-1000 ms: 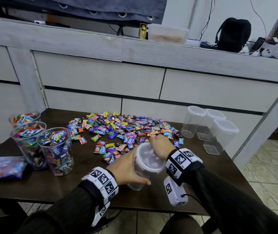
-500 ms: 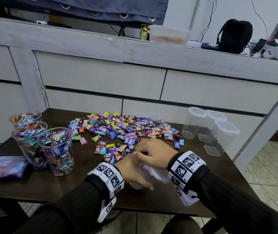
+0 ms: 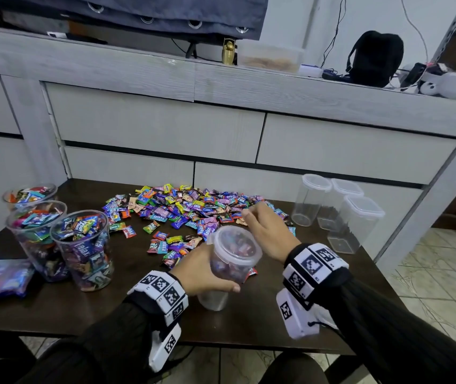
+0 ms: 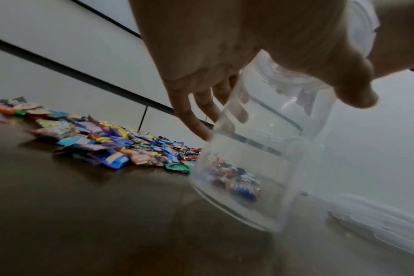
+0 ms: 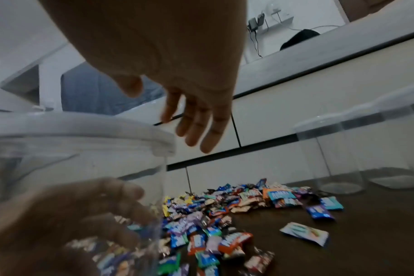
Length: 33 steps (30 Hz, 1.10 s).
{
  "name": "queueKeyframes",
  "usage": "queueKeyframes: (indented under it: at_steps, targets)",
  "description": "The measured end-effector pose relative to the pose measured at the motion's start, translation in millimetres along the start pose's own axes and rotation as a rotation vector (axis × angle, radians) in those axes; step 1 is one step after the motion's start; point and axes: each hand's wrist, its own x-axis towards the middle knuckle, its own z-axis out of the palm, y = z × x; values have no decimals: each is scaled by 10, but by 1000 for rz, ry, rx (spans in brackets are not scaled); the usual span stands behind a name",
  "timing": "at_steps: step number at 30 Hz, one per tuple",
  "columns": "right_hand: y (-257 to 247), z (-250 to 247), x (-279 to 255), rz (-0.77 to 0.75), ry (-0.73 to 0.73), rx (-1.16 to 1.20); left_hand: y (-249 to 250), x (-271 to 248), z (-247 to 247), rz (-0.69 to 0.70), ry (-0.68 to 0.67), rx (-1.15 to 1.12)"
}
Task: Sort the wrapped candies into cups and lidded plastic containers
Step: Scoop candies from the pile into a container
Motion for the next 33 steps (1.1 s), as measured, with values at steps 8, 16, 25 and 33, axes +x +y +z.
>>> queueKeyframes:
  at_steps: [8, 16, 25, 33]
  targets:
    - [62, 94, -69, 615, -257, 652, -15, -70, -56, -90, 153, 194]
    - [-157, 127, 35, 675, -303, 598, 90, -44, -102, -104, 155, 12]
    - [28, 339, 29, 362, -103, 76, 84, -77, 91, 15, 195, -136]
    - [-6, 250, 75, 200, -27, -197, 164, -54, 114, -22, 264, -62]
